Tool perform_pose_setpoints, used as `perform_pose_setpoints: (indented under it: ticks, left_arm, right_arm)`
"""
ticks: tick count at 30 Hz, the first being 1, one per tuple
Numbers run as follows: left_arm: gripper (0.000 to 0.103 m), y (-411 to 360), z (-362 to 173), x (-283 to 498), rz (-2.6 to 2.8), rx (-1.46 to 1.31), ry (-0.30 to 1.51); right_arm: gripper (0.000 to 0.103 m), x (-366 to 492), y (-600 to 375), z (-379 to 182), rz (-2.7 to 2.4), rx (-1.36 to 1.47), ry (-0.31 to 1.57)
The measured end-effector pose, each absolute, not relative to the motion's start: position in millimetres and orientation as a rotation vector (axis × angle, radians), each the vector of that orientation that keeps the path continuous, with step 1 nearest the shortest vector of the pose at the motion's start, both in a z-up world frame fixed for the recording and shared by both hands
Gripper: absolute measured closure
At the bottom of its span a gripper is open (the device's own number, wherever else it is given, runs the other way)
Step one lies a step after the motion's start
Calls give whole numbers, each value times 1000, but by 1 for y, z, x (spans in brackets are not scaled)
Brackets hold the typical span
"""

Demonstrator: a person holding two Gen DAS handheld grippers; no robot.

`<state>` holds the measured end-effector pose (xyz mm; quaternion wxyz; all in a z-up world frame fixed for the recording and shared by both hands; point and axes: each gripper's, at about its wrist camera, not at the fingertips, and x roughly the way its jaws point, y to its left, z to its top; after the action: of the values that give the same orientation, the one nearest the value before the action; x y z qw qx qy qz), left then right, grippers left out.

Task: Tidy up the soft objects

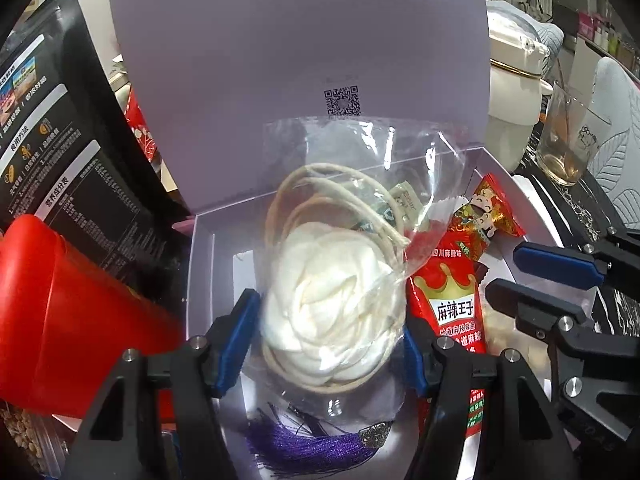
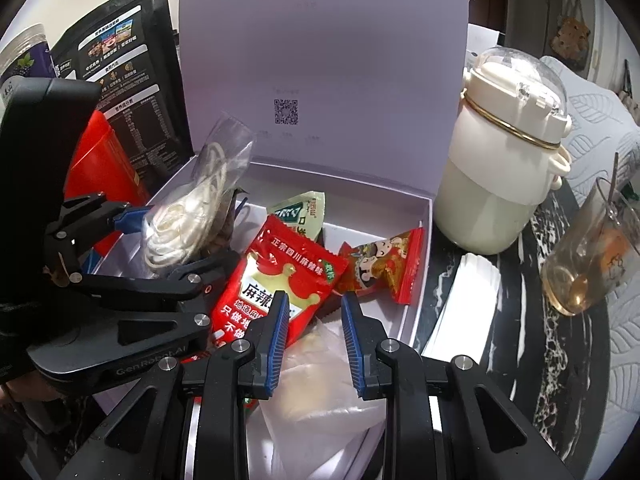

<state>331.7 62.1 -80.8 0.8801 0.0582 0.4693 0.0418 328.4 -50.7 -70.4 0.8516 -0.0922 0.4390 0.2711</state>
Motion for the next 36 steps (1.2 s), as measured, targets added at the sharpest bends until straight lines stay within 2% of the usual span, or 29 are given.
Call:
perform_pose_setpoints:
  ticks: [9, 11, 12, 13, 14, 15, 17, 21, 30, 36]
  left_arm:
    - [39, 61, -70, 323, 104, 92, 986]
    - [28, 61, -63, 320, 105, 86, 977]
    - [16, 61, -59, 319, 106, 86, 970]
    - [8, 62, -56, 318, 119, 91, 963]
    - [6, 62, -52, 316, 125, 91, 953]
    - [4, 63, -49, 315, 121, 84, 948]
    - [4, 65, -42, 313, 121, 69, 949]
    - [4, 60, -25, 306, 124, 79, 915]
    - [4, 48, 35, 284, 133, 73, 793]
    - [4, 46, 80, 258, 141, 74, 690]
  right_arm:
    - [76, 324, -53, -59, 539, -206, 904]
    - [75, 323, -55, -54, 527, -210, 901]
    - [72, 322, -56, -52, 521, -211, 898]
    - [67, 322, -57, -49, 513, -210, 894]
    - [58, 321, -58, -47, 508, -209, 891]
    - [56, 321, -60, -44, 495, -206, 882]
    - [54, 320, -67, -35, 483, -202, 869]
    - [43, 319, -74, -19, 462, -192, 845]
    - [36, 301, -87, 40, 443, -196, 715]
    - [36, 278, -98, 84, 445, -177, 620]
